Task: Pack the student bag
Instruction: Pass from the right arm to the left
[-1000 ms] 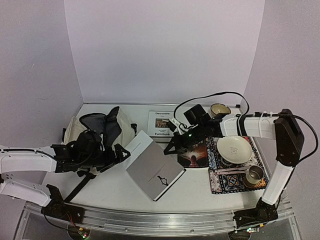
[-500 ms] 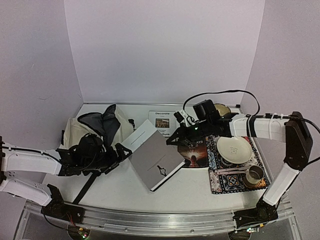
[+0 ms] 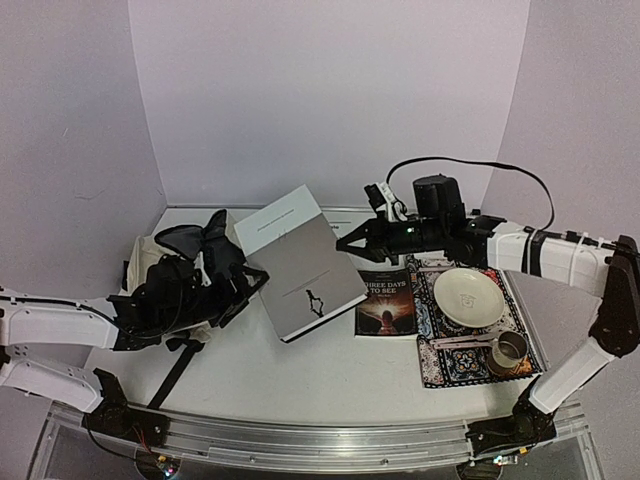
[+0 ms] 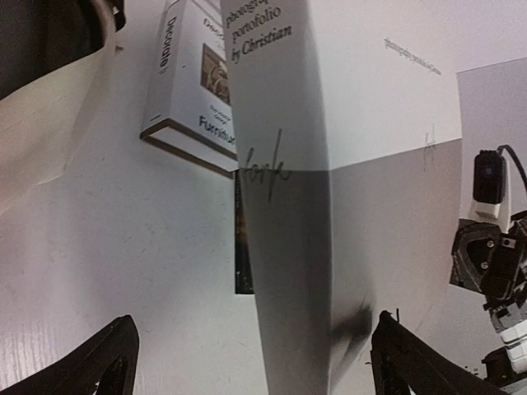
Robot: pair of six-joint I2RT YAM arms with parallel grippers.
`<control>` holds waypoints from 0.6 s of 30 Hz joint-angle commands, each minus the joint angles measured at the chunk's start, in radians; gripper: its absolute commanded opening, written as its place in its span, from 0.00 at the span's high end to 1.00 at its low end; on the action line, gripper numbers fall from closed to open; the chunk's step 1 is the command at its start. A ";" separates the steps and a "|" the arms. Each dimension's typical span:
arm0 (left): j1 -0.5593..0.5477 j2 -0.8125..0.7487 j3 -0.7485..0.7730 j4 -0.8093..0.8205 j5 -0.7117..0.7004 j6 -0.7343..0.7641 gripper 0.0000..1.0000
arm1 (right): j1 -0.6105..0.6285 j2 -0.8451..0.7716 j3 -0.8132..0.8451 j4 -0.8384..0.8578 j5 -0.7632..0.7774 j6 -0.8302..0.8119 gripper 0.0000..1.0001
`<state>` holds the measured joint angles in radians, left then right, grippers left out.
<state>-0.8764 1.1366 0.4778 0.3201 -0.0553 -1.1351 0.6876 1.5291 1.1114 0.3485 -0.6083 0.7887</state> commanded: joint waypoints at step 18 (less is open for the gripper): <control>0.020 0.103 -0.032 0.426 0.107 -0.057 0.01 | -0.004 -0.081 -0.071 0.315 -0.038 0.154 1.00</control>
<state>-0.8692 1.2037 0.4488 0.6720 0.0250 -1.1561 0.6811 1.5089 1.0405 0.5335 -0.6167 0.9157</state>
